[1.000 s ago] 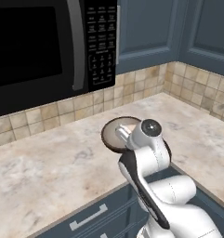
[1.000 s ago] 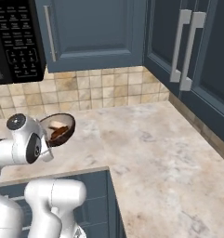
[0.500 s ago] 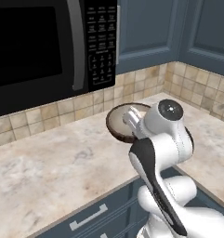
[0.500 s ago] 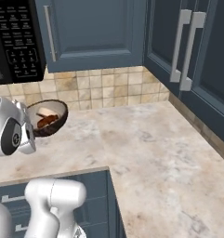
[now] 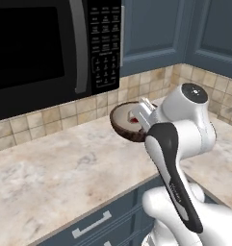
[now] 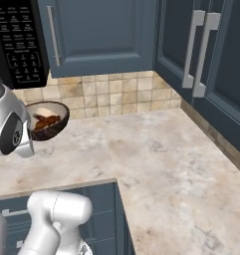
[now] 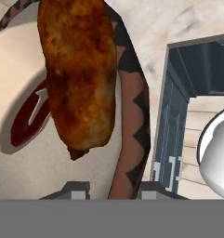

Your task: Place the bowl with the lemon and mushroom on the top shelf of the fridge. Place the bowl with the chicken drumstick and steak on the second highest shelf of the fridge.

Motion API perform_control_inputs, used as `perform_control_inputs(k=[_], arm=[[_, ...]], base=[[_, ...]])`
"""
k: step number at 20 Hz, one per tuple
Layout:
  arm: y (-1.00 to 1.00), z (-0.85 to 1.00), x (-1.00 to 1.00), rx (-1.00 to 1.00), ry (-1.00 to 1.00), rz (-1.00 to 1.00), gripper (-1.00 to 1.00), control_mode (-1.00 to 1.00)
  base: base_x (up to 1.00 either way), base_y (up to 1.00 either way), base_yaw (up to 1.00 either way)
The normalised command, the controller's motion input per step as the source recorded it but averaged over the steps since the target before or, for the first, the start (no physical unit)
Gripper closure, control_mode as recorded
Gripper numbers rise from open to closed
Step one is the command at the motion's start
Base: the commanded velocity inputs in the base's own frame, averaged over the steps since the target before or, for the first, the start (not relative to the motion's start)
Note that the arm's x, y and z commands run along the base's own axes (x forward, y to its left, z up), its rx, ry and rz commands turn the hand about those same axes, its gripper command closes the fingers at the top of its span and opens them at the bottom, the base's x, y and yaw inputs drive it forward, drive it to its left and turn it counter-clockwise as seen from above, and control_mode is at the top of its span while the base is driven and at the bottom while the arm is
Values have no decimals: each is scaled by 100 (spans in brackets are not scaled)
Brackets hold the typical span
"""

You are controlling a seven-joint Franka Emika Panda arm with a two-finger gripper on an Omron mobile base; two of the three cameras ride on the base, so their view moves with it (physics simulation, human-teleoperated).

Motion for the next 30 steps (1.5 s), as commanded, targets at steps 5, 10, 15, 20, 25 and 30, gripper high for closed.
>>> perform_control_inputs(k=[5,10,15,20,25,30], arm=[[0,0,0,0,0,0,100,-100],[0,0,-2,0,0,0,100,100],[0,0,0,0,0,0,100,100],[0,0,0,0,0,0,100,100],[0,0,0,0,0,0,100,100],[0,0,0,0,0,0,100,100]], base=[[0,0,0],[-35,0,10],[-66,0,21],[-81,0,13],[-86,13,17],[-98,4,17]])
